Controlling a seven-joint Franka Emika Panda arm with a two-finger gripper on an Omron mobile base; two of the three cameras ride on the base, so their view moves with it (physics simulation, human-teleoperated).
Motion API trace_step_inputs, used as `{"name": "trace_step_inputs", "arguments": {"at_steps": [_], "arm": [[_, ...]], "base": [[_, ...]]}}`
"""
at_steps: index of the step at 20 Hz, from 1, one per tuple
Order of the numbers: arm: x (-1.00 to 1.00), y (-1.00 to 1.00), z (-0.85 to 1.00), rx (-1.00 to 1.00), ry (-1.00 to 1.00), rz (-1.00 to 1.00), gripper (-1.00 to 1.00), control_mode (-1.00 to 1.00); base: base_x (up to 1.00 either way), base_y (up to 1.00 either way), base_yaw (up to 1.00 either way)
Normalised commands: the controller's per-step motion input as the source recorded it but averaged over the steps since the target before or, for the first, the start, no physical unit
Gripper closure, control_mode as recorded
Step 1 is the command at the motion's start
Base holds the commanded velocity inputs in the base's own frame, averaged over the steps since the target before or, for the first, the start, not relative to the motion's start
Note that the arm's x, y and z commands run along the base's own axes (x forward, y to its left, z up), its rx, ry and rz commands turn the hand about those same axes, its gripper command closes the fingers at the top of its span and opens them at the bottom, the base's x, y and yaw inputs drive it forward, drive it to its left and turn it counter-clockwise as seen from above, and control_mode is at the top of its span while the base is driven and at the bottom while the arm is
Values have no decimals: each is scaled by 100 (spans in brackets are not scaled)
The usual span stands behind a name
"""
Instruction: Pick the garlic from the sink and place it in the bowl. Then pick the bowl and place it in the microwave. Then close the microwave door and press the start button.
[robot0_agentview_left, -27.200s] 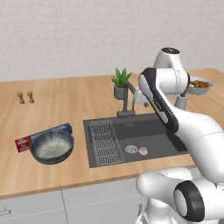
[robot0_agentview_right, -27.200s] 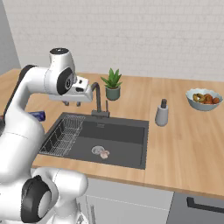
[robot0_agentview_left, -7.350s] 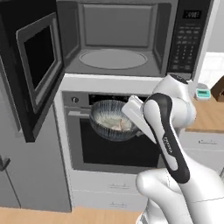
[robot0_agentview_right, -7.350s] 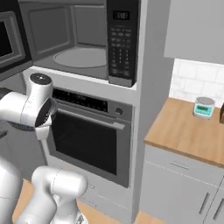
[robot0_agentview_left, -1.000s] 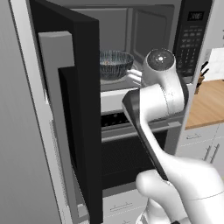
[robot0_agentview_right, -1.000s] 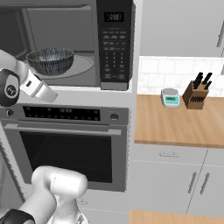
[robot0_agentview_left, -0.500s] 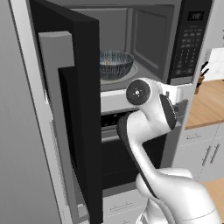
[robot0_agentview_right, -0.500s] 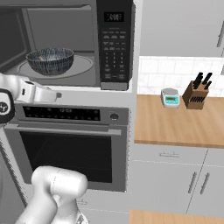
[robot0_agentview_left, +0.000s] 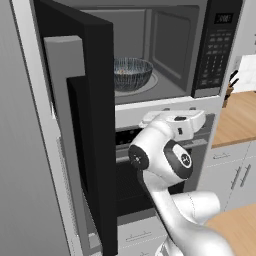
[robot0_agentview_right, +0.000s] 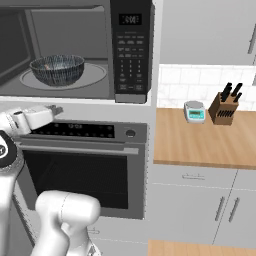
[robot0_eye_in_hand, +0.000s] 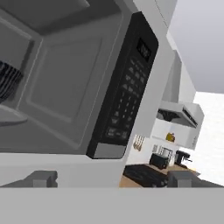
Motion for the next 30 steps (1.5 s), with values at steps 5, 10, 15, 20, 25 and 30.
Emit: {"name": "trace_step_inputs", "arguments": {"at_steps": [5,10,15,20,25,30], "arm": [[-48,38,-6,-39,-18,-6,-100,-100],[-26,3,-51,-39,-24,-2,-100,-100],[-44,38,-30,-32,-19,-1,-100,-100],[-65,70,-22,-15,-5,0,-100,-100],[-37,83,-18,-2,-10,2,-100,-100],[-10,86,-18,0,-13,9,-100,-100]], "base": [[0,0,0],[0,0,0],[0,0,0],[0,0,0],[0,0,0],[0,0,0]]}}
